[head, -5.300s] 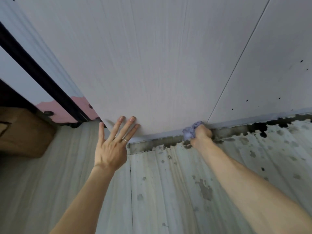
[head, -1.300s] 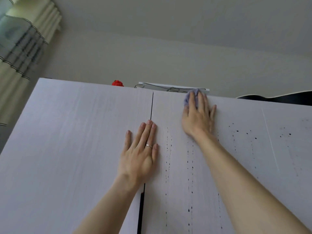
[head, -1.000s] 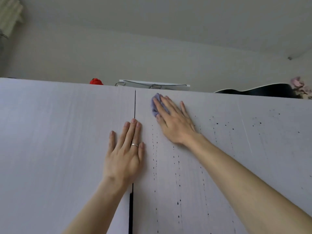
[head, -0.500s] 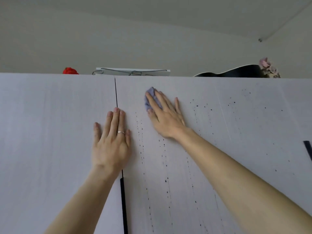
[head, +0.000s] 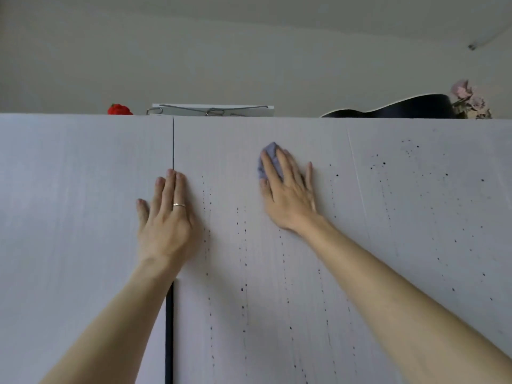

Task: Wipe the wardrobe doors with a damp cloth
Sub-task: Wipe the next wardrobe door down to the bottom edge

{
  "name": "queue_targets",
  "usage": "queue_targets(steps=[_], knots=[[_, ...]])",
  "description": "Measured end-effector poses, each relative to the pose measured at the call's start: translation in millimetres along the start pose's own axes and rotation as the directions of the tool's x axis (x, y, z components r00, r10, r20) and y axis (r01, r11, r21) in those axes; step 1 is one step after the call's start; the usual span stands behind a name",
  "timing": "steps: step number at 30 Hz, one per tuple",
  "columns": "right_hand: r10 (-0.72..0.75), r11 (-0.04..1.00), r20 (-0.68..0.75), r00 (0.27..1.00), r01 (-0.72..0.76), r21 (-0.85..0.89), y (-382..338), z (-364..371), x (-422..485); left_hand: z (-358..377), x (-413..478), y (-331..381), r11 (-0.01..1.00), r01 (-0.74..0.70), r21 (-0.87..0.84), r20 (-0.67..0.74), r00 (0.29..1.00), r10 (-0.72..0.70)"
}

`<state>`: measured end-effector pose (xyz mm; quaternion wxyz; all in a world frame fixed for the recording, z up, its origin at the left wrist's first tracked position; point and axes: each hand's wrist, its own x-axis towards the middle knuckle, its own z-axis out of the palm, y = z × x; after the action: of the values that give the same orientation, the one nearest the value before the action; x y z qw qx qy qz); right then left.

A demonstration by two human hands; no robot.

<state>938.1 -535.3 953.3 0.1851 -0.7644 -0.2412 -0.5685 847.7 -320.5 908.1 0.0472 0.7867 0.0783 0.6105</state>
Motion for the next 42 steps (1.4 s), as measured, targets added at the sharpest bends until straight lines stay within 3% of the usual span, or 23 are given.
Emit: queue_targets(steps=[2,6,9,11,13,15,16,17,20,22,24,26,28,30,32,34,35,36,38,40,42], knots=[[-0.076,0.996,0.055,0.996,0.079,-0.049,34.6,-11.1,3.4,1.6,-2.1,2.1,1.000,0.023,-0.003,-0.004,1.000,-0.023],[0.306,0.951,0.040,0.951,-0.307,0.029,90.3,-22.4,17.3,4.1,-4.3,11.2,0.996,0.092,-0.018,-0.006,0.996,-0.092],[0.362,0.926,0.006,0.932,-0.360,0.115,84.7,-15.1,7.3,2.2,-3.4,19.3,0.992,0.123,-0.020,-0.007,0.992,-0.123],[0.270,0.954,-0.041,0.962,-0.262,0.145,70.7,-2.8,-14.2,-0.5,-8.6,20.2,0.992,0.121,-0.029,-0.013,0.992,-0.122],[0.035,0.996,-0.091,0.995,-0.027,0.081,62.4,11.3,-42.6,0.3,-22.5,18.1,0.994,0.108,-0.024,-0.022,0.994,-0.109],[-0.165,0.986,-0.055,0.985,0.166,0.011,70.0,12.7,-53.4,4.0,-43.9,13.3,0.995,0.101,-0.024,-0.021,0.995,-0.102],[-0.194,0.981,-0.055,0.979,0.194,-0.012,77.0,9.1,-47.0,6.9,-53.5,8.9,0.995,0.097,-0.027,-0.023,0.995,-0.098],[-0.174,0.985,-0.060,0.983,0.173,-0.019,81.0,4.5,-37.9,9.4,-62.9,3.5,0.996,0.091,-0.025,-0.026,0.995,-0.092],[0.095,0.992,-0.100,0.990,-0.086,0.094,76.5,-2.3,-8.9,20.3,-80.8,-10.0,0.999,0.052,-0.009,-0.034,0.998,-0.052],[0.128,0.980,-0.181,0.975,-0.096,0.176,46.3,7.9,-15.4,24.6,-88.0,-16.7,0.999,0.051,0.002,-0.036,0.998,-0.051],[-0.093,0.982,-0.177,0.980,0.120,0.149,14.6,22.2,-40.5,28.0,-92.6,-19.7,0.999,0.048,0.004,-0.055,0.997,-0.047],[-0.333,0.937,-0.096,0.938,0.341,0.080,2.6,30.3,-61.1,30.5,-94.3,-20.2,0.999,0.038,-0.005,-0.089,0.995,-0.039],[-0.427,0.902,-0.024,0.904,0.428,0.063,2.3,24.9,-56.4,32.5,-97.9,-24.7,0.999,0.029,-0.015,-0.110,0.993,-0.031],[-0.374,0.927,0.002,0.927,0.374,0.029,10.6,16.6,-35.9,35.8,-100.8,-23.6,1.000,0.005,-0.022,-0.138,0.990,-0.008],[-0.166,0.983,-0.032,0.986,0.168,0.073,8.2,11.8,-5.2,38.6,-101.9,-28.3,0.999,-0.001,-0.032,-0.163,0.987,-0.004],[0.043,0.993,-0.091,0.995,-0.033,0.113,-2.5,10.9,9.8,40.9,-102.1,-30.5,0.999,-0.011,-0.038,-0.171,0.985,0.005],[0.078,0.991,-0.120,0.990,-0.064,0.119,-12.6,14.8,7.4,42.2,-101.6,-32.0,0.999,-0.019,-0.040,-0.174,0.985,0.012],[0.044,0.993,-0.147,0.988,-0.027,0.111,-21.2,20.0,-1.0,43.1,-101.2,-31.6,0.999,-0.028,-0.040,-0.177,0.984,0.020],[-0.176,0.981,-0.132,0.975,0.185,0.055,-40.3,33.6,-31.2,43.2,-100.9,-34.1,0.999,-0.034,-0.042,-0.181,0.983,0.026],[-0.420,0.908,-0.020,0.907,0.419,-0.018,-46.2,40.0,-56.0,43.0,-101.6,-34.6,0.999,-0.040,-0.035,-0.187,0.982,0.032],[-0.517,0.852,0.091,0.851,0.522,-0.043,-41.0,33.7,-47.4,43.7,-103.5,-34.6,0.998,-0.050,-0.032,-0.189,0.981,0.044]])
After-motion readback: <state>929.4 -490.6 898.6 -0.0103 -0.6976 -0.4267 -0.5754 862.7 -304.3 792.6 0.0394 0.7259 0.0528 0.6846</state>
